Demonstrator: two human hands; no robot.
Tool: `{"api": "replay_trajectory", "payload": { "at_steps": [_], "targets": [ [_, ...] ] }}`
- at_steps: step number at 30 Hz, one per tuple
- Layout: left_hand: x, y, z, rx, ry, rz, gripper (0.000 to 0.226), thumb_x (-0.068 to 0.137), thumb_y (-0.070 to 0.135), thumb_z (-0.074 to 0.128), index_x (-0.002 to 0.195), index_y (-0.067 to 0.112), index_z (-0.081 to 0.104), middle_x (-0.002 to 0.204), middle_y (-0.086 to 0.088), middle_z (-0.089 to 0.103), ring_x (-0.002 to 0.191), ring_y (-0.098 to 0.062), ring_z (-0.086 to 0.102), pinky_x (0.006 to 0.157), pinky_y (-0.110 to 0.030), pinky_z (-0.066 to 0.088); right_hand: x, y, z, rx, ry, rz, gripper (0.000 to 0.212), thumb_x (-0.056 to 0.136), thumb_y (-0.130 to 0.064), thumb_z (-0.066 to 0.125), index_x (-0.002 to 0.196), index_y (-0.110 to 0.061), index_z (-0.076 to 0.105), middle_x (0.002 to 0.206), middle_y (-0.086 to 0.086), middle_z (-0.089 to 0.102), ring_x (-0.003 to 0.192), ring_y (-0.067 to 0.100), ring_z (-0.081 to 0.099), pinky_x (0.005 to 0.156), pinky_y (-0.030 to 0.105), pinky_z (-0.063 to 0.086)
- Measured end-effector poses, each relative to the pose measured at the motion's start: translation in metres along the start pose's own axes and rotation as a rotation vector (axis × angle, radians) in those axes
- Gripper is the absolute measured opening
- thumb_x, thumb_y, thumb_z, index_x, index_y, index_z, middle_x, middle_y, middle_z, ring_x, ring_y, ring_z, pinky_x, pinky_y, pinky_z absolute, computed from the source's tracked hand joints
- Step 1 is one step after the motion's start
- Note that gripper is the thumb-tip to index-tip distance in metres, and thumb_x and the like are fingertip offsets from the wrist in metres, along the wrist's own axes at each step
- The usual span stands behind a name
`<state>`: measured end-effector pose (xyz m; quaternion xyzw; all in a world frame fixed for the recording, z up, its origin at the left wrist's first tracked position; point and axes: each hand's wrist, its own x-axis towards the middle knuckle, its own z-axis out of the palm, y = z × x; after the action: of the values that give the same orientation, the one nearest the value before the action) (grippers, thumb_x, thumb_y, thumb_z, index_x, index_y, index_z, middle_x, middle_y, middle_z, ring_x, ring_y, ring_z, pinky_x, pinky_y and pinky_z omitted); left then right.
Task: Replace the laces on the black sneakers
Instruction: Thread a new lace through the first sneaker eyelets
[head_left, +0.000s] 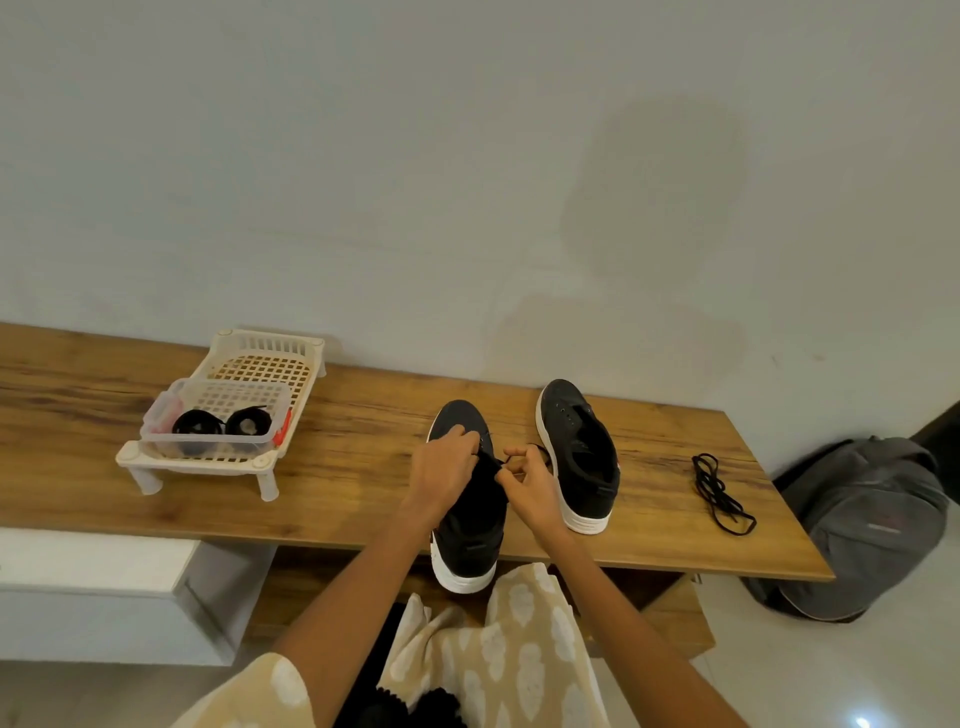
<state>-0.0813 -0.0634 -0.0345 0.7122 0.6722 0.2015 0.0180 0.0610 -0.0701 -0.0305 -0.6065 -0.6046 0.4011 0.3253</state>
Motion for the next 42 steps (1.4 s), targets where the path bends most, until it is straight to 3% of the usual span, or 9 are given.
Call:
{"api": "replay_trajectory", "payload": {
  "at_steps": [10, 14, 18, 24, 27, 33, 37, 39, 42],
  "targets": [
    [0.008, -0.013, 0.012, -0.863, 0.044, -0.686, 0.028, 0.092, 0.041, 0.054, 0.078, 0.018, 0.058, 0.075, 0.0, 0.062, 0.072, -0.019, 0.059, 0.06, -0.03, 0.041, 0.004, -0.015, 0.001, -0.313, -0.107, -0.177, 0.035, 0.088, -0.02, 0.057, 0.123, -0.025, 0.056, 0.083, -0.01, 0.058, 0.08, 0.007, 0.057, 0.075, 0.024, 0.049],
    [0.009, -0.01, 0.011, -1.018, 0.018, -0.684, 0.038, 0.091, 0.038, 0.057, 0.061, 0.015, 0.053, 0.059, 0.0, 0.051, 0.06, -0.017, 0.047, 0.058, -0.03, 0.034, 0.018, -0.028, 0.001, -0.564, -0.15, -0.304, 0.028, 0.09, -0.033, 0.058, 0.116, -0.023, 0.063, 0.096, -0.004, 0.063, 0.083, 0.011, 0.055, 0.064, 0.022, 0.042],
    [0.007, -0.012, 0.011, -1.023, 0.03, -0.632, 0.026, 0.091, 0.027, 0.059, 0.071, 0.011, 0.056, 0.067, 0.0, 0.053, 0.07, -0.017, 0.052, 0.062, -0.03, 0.038, 0.028, -0.038, 0.007, -0.801, -0.161, -0.417, 0.022, 0.091, -0.03, 0.057, 0.106, -0.02, 0.068, 0.104, -0.001, 0.065, 0.088, 0.017, 0.062, 0.069, 0.029, 0.049],
    [-0.008, -0.021, 0.008, -1.157, -0.099, -0.419, 0.017, 0.094, 0.012, 0.055, 0.099, 0.017, 0.07, 0.099, 0.003, 0.067, 0.097, -0.01, 0.06, 0.084, -0.022, 0.048, 0.053, -0.078, 0.0, -0.793, -0.221, -0.299, 0.026, 0.082, -0.024, 0.061, 0.069, -0.004, 0.069, 0.064, 0.004, 0.063, 0.059, 0.018, 0.056, 0.057, 0.031, 0.045],
    [-0.01, -0.027, 0.009, -1.151, -0.148, -0.349, 0.015, 0.089, 0.016, 0.063, 0.101, 0.022, 0.07, 0.106, 0.004, 0.066, 0.101, -0.007, 0.059, 0.084, -0.017, 0.046, 0.067, -0.106, -0.002, -0.636, -0.231, -0.236, 0.037, 0.078, -0.022, 0.067, 0.049, -0.012, 0.046, 0.048, 0.0, 0.039, 0.046, 0.014, 0.035, 0.047, 0.025, 0.029],
    [0.002, -0.016, 0.01, -1.115, -0.082, -0.457, 0.004, 0.083, 0.023, 0.071, 0.085, 0.021, 0.071, 0.088, 0.005, 0.069, 0.095, -0.015, 0.063, 0.086, -0.028, 0.05, 0.07, -0.101, 0.009, -0.395, -0.299, -0.129, 0.026, 0.084, -0.028, 0.069, 0.084, -0.002, 0.071, 0.075, 0.008, 0.067, 0.067, 0.015, 0.059, 0.069, 0.031, 0.053],
    [-0.003, -0.016, 0.003, -1.385, -0.163, -0.602, 0.012, 0.093, 0.022, 0.057, 0.091, 0.014, 0.066, 0.097, -0.005, 0.067, 0.096, -0.019, 0.062, 0.08, -0.027, 0.049, 0.066, -0.076, 0.001, -0.29, -0.355, -0.114, 0.023, 0.094, -0.034, 0.056, 0.088, -0.013, 0.063, 0.071, -0.008, 0.056, 0.074, 0.012, 0.058, 0.073, 0.026, 0.049],
    [-0.006, -0.017, -0.001, -1.595, -0.135, -0.684, 0.014, 0.096, 0.018, 0.051, 0.086, 0.014, 0.06, 0.09, -0.003, 0.064, 0.087, -0.015, 0.06, 0.072, -0.024, 0.047, 0.061, -0.064, -0.008, -0.371, -0.415, -0.137, 0.027, 0.096, -0.031, 0.053, 0.112, -0.011, 0.063, 0.089, -0.004, 0.063, 0.079, 0.01, 0.058, 0.074, 0.022, 0.048],
    [-0.003, -0.018, -0.002, -1.709, -0.062, -0.694, 0.012, 0.094, 0.018, 0.054, 0.084, 0.017, 0.059, 0.089, -0.001, 0.063, 0.092, -0.019, 0.058, 0.084, -0.03, 0.047, 0.05, -0.047, -0.015, -0.542, -0.517, -0.259, 0.03, 0.095, -0.024, 0.056, 0.121, -0.01, 0.062, 0.118, 0.003, 0.062, 0.103, 0.016, 0.056, 0.09, 0.029, 0.044]
  ]
}}
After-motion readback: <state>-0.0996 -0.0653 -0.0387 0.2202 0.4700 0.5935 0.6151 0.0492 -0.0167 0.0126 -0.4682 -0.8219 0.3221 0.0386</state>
